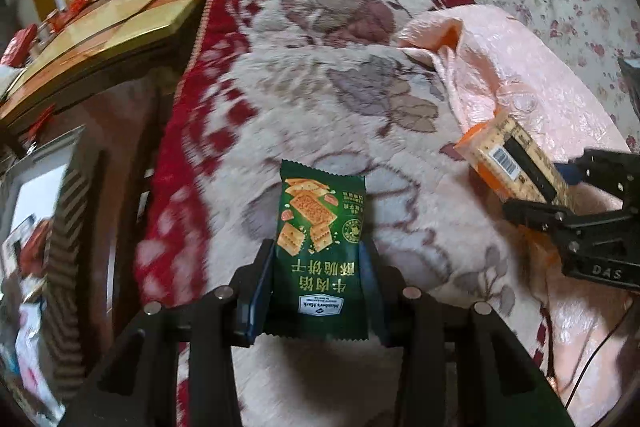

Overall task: Organize snacks
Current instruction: 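Carry the green cracker packet and cracker box over the white tray with both tools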

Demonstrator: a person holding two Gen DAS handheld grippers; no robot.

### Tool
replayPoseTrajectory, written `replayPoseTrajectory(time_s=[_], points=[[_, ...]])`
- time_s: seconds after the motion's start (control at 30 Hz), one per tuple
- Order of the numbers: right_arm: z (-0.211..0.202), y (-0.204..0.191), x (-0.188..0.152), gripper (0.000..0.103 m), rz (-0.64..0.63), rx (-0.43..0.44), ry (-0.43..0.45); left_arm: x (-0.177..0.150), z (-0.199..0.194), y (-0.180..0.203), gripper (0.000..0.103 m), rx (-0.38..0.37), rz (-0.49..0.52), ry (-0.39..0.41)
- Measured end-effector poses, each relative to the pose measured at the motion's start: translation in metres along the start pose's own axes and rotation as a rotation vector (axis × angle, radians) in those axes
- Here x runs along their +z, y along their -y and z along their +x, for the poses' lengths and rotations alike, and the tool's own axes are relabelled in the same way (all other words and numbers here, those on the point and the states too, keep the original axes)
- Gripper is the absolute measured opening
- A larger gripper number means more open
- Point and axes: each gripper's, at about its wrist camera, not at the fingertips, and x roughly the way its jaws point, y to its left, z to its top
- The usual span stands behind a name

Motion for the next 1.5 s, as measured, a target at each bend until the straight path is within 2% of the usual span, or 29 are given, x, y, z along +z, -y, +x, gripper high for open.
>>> replayPoseTrajectory(time_s=[0.3,0.57,0.93,1.5], points=[[0.000,-0.055,-0.001,0.052,0.118,0.210,0.063,-0.021,-0.038,-0.041,0.044,0.089,-0.070,0.059],[-0.007,-0.117,0.020,0.052,0.049,0.290,0.073,-0.035,-0.072,-0.087,0.044,0.164,-0.150,0.116],[-0.018,-0.185,0.053,0.052,-0.078,0.330,0.088,-0.055,-0.106,-0.149,0.044,0.246,-0.260,0.162],[-0.023,-0.264,0.084,0.052,-0.214,0.334,0.094,-0.080,-0.122,-0.210,0.044,0.311,-0.381,0.170]])
